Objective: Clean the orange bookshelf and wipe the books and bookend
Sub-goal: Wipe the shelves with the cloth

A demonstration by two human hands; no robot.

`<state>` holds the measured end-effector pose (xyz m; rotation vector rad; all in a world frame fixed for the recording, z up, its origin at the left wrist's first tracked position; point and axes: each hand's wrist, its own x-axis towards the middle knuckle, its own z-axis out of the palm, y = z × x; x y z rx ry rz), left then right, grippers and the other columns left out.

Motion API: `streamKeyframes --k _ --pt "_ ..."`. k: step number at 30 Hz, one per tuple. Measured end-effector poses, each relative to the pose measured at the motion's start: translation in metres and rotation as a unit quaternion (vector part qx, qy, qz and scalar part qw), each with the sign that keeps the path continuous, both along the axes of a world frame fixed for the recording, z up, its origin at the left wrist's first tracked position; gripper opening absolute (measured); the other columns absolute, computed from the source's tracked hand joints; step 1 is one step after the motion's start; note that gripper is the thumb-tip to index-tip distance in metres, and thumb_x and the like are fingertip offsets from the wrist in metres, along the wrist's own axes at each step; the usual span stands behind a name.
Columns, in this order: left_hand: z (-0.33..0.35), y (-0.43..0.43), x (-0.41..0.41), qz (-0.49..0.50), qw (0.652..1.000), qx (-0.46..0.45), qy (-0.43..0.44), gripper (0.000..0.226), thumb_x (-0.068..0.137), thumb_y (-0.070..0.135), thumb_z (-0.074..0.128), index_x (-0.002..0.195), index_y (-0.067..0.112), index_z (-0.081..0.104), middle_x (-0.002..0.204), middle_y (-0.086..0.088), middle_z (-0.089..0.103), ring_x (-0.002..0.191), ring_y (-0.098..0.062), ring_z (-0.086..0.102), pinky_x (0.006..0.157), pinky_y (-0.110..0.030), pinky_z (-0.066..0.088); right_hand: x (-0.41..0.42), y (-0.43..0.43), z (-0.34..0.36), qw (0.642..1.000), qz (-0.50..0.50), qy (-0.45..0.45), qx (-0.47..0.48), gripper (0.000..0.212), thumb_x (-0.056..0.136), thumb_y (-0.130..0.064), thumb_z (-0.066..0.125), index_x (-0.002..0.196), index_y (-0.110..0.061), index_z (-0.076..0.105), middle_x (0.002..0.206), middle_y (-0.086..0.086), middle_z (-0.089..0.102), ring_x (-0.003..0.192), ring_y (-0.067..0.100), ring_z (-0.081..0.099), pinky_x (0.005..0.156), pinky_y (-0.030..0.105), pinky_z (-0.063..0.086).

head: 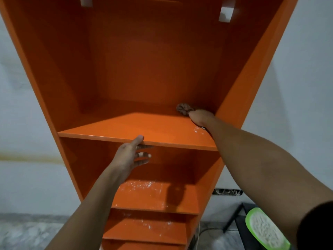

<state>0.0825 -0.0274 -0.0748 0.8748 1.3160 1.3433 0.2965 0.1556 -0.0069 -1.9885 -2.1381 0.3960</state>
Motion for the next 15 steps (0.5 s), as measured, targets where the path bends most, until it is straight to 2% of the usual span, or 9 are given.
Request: streamKeyframes --k 2,3,5,6,8,10,13,15 --pt "-0.001 0.0 -0.002 -0.003 1.0 0.002 0.001 0.038 0.101 0.041 0.05 0.108 0.008 0.068 0.104 -0.006 0.076 0.084 -0.025 0.069 0.075 -0.038 0.057 0.002 -0.001 -0.002 0.999 0.003 0.038 0.005 0.065 0.098 -0.052 0.033 0.148 -0.011 0.041 0.154 0.016 0.038 0.138 0.033 0.04 0.107 0.037 0.035" --pt "-0.001 0.0 -0.003 -0.008 1.0 0.003 0.001 0.039 0.101 0.042 0.05 0.109 0.007 0.068 0.105 -0.007 0.075 0.084 -0.026 0.069 0.075 -0.038 0.057 0.004 -0.004 -0.003 0.998 0.015 0.056 0.014 0.068 0.092 -0.06 0.038 0.142 -0.015 0.05 0.146 0.015 0.048 0.129 0.033 0.048 0.101 0.039 0.04" --pt "-0.001 -0.001 -0.004 -0.019 1.0 0.008 -0.002 0.04 0.101 0.041 0.05 0.109 0.007 0.068 0.106 -0.008 0.075 0.085 -0.027 0.068 0.079 -0.042 0.057 0.009 -0.013 -0.006 0.995 0.05 0.082 0.042 0.063 0.084 -0.07 0.047 0.12 -0.022 0.065 0.12 0.006 0.065 0.103 0.026 0.06 0.085 0.038 0.048" --pt "-0.001 -0.002 -0.004 -0.021 1.0 0.01 -0.003 0.039 0.101 0.041 0.05 0.108 0.007 0.068 0.105 -0.009 0.075 0.084 -0.027 0.067 0.082 -0.044 0.058 0.012 -0.018 -0.009 0.992 0.07 0.085 0.054 0.056 0.085 -0.069 0.049 0.113 -0.023 0.066 0.109 0.0 0.067 0.095 0.021 0.061 0.08 0.036 0.049" --pt "0.0 -0.002 -0.004 -0.023 1.0 0.012 -0.005 0.037 0.101 0.04 0.049 0.105 0.008 0.068 0.103 -0.008 0.075 0.083 -0.027 0.066 0.086 -0.046 0.058 0.018 -0.033 -0.014 0.988 0.104 0.084 0.078 0.04 0.093 -0.061 0.051 0.106 -0.025 0.064 0.094 -0.01 0.062 0.086 0.016 0.057 0.071 0.033 0.044" --pt "0.001 -0.002 -0.004 -0.026 1.0 0.011 -0.011 0.037 0.102 0.039 0.049 0.103 0.008 0.068 0.102 -0.009 0.076 0.082 -0.027 0.065 0.088 -0.047 0.057 0.022 -0.053 -0.019 0.983 0.125 0.085 0.102 0.023 0.099 -0.045 0.053 0.101 -0.025 0.062 0.084 -0.012 0.055 0.079 0.015 0.052 0.068 0.032 0.039" --pt "0.002 -0.003 -0.003 -0.03 0.999 0.009 -0.021 0.034 0.102 0.038 0.049 0.102 0.01 0.067 0.103 -0.01 0.075 0.081 -0.027 0.064 0.088 -0.047 0.056 0.029 -0.089 -0.025 0.973 0.152 0.095 0.148 0.015 0.096 -0.018 0.057 0.107 -0.015 0.067 0.101 0.004 0.066 0.088 0.023 0.06 0.073 0.039 0.048" --pt "0.003 -0.003 -0.002 -0.031 0.999 0.006 -0.025 0.033 0.103 0.038 0.048 0.106 0.01 0.066 0.103 -0.011 0.075 0.078 -0.026 0.064 0.085 -0.046 0.056 0.032 -0.116 -0.024 0.965 0.182 0.103 0.156 0.034 0.089 0.001 0.056 0.118 -0.011 0.067 0.119 0.009 0.065 0.107 0.025 0.059 0.086 0.039 0.048"
